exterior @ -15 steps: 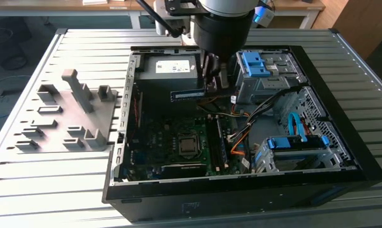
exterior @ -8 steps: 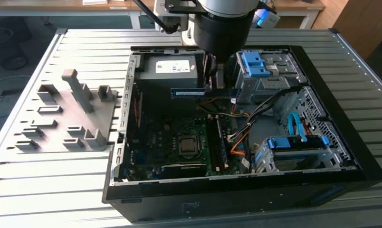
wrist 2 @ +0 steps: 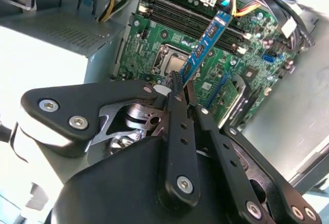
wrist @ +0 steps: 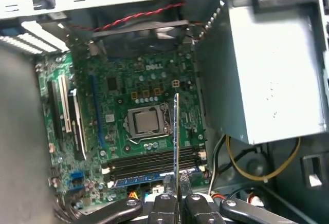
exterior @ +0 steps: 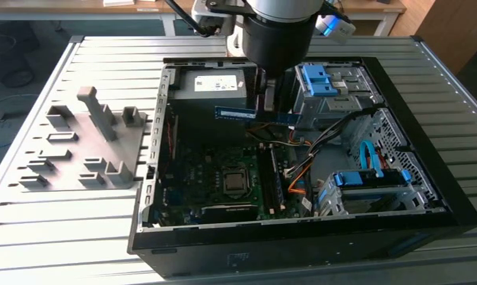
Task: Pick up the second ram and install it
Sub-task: 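Insert the second ram into the second slot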
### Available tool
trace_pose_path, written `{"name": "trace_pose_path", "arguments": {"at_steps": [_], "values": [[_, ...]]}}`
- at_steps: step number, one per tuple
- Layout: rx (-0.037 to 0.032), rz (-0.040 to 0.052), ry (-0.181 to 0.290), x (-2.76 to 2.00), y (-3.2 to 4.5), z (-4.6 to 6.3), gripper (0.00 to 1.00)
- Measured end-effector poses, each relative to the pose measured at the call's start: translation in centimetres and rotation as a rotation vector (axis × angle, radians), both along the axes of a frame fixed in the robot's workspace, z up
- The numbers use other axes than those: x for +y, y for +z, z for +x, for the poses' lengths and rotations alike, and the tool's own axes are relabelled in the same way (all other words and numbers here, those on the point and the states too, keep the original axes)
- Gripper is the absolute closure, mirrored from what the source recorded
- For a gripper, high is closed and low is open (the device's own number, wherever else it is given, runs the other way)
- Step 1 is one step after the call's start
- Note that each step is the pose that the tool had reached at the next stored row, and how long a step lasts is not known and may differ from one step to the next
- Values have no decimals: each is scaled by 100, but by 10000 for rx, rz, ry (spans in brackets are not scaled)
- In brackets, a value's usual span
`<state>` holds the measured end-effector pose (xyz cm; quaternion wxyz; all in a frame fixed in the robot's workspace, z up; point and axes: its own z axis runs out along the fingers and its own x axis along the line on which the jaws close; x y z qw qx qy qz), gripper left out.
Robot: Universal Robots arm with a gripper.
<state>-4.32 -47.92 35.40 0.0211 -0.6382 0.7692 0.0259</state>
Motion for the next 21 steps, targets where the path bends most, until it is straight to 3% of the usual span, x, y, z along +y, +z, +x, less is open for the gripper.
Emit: {"name": "trace_pose_path", "arguments": {"at_steps": [21], "values": [[0,1,-3273,0,-13,0,86]]}}
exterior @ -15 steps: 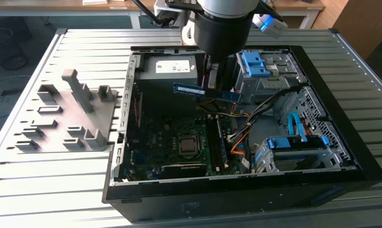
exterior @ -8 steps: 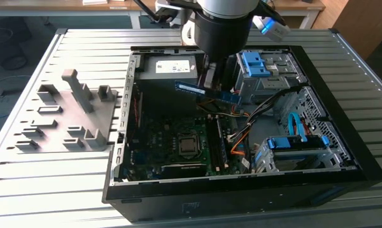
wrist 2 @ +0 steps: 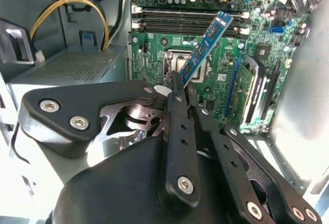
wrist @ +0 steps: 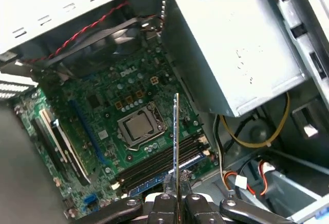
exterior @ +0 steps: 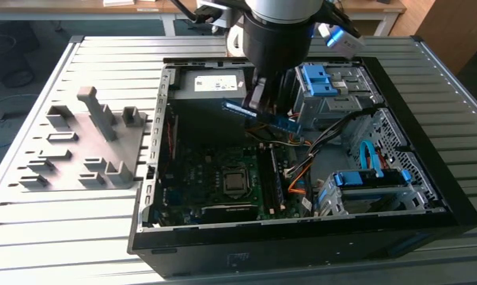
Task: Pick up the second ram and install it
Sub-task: 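Insert the second ram into the second slot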
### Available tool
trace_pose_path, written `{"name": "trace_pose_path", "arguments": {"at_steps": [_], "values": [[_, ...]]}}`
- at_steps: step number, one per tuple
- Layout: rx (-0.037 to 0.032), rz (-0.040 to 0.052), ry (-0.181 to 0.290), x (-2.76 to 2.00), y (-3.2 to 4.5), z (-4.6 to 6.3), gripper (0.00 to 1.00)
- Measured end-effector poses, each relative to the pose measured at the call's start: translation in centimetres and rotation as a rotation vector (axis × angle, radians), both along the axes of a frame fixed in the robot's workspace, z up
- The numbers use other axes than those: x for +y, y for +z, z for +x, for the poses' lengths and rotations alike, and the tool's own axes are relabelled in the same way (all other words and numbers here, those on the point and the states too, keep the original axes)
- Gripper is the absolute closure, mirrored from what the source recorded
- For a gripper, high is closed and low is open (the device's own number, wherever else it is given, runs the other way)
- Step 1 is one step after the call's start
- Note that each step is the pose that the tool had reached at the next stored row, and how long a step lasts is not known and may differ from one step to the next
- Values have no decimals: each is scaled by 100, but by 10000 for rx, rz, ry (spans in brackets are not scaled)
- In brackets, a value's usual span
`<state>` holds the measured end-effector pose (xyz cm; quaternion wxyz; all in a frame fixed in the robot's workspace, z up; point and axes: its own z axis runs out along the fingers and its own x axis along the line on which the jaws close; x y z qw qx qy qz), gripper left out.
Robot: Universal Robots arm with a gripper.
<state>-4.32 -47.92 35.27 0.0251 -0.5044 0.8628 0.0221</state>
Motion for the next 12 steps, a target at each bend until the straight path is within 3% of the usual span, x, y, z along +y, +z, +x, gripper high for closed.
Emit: {"name": "trace_pose_path", "arguments": {"at_steps": [12], "values": [[0,0,-1808,0,-5,0,86]]}}
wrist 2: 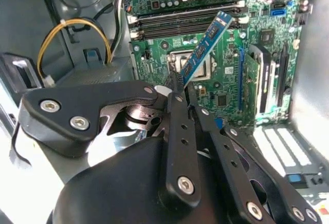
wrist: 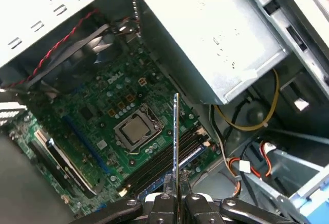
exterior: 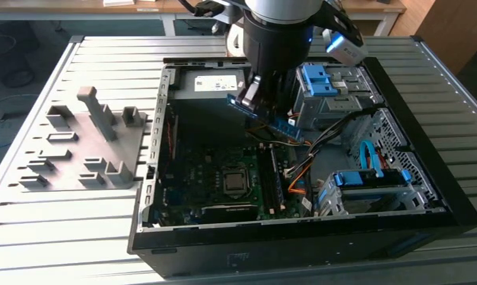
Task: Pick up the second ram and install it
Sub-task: 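Insert the second ram into the second slot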
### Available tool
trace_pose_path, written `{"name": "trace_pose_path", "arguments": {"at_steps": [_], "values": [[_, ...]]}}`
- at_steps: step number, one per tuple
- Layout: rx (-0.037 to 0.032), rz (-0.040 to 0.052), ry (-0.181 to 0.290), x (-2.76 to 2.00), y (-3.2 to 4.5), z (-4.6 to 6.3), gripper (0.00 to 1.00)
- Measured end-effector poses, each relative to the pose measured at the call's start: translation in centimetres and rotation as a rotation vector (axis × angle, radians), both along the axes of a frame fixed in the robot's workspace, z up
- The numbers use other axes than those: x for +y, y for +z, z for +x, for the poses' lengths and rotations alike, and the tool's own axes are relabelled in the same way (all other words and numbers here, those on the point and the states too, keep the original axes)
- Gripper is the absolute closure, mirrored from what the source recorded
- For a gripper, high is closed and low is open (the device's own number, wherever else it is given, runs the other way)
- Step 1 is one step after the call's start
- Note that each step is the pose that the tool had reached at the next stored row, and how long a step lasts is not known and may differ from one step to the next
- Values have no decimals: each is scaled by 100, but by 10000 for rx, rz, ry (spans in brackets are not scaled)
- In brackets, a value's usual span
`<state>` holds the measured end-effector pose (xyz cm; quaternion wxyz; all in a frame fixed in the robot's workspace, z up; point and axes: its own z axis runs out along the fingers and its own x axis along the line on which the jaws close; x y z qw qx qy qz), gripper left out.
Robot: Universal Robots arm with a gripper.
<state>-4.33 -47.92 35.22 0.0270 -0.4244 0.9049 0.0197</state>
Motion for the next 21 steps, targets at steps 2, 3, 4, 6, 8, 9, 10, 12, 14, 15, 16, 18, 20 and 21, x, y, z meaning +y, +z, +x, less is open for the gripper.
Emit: {"name": "trace_pose_path", "arguments": {"at_steps": [2,3,4,6,8,9,10,12,14,15,16,18,20,21], "values": [[0,-1,-263,0,0,0,86],[1,-1,-404,0,-1,0,86],[0,0,-533,0,-1,0,86],[0,0,-790,0,-2,0,86],[0,0,-1047,0,-2,0,86],[0,-1,-1176,0,-3,0,86],[0,0,-1309,0,-3,0,86],[0,0,-1583,0,-4,0,86],[0,0,-1843,0,-5,0,86],[0,0,-1975,0,-5,0,86],[0,0,-2101,0,-5,0,86],[0,0,-2364,0,-5,0,86],[0,0,-2602,0,-6,0,86],[0,0,-2721,0,-6,0,86]]}}
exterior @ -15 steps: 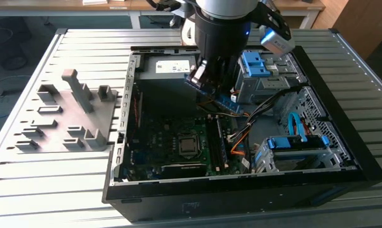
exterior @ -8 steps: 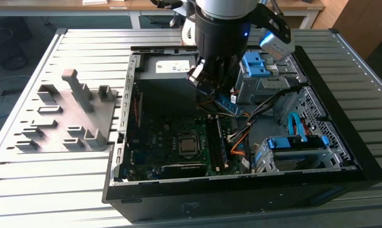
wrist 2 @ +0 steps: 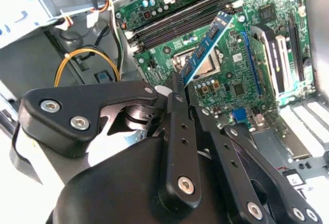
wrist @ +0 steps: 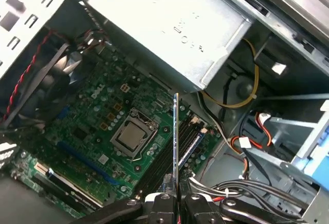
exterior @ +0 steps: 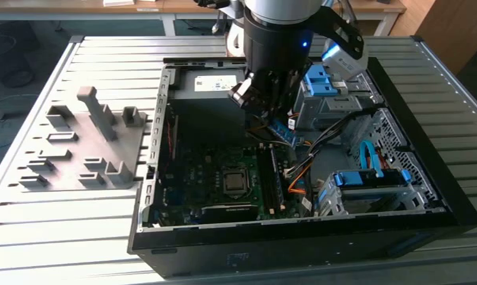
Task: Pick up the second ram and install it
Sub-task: 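Insert the second ram into the second slot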
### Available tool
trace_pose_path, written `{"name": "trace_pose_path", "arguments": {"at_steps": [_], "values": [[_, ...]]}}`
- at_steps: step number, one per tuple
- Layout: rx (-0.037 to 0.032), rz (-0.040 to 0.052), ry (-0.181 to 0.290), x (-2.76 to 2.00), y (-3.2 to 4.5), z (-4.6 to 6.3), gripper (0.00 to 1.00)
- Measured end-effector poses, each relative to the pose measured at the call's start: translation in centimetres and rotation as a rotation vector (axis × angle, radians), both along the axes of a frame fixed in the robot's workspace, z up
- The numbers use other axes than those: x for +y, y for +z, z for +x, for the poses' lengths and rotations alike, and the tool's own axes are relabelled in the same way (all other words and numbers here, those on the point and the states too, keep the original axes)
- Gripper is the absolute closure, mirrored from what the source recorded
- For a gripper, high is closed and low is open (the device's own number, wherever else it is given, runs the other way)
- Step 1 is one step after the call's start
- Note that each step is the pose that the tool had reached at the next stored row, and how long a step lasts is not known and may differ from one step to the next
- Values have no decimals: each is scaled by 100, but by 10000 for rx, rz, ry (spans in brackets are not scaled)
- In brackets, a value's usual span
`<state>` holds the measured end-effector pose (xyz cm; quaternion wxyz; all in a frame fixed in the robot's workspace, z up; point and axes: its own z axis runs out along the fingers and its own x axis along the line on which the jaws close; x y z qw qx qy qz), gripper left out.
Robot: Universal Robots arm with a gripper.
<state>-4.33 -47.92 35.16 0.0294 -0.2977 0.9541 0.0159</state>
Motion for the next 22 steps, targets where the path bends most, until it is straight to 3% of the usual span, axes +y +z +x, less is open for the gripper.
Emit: {"name": "trace_pose_path", "arguments": {"at_steps": [22], "values": [[0,0,-2559,0,-7,0,86]]}}
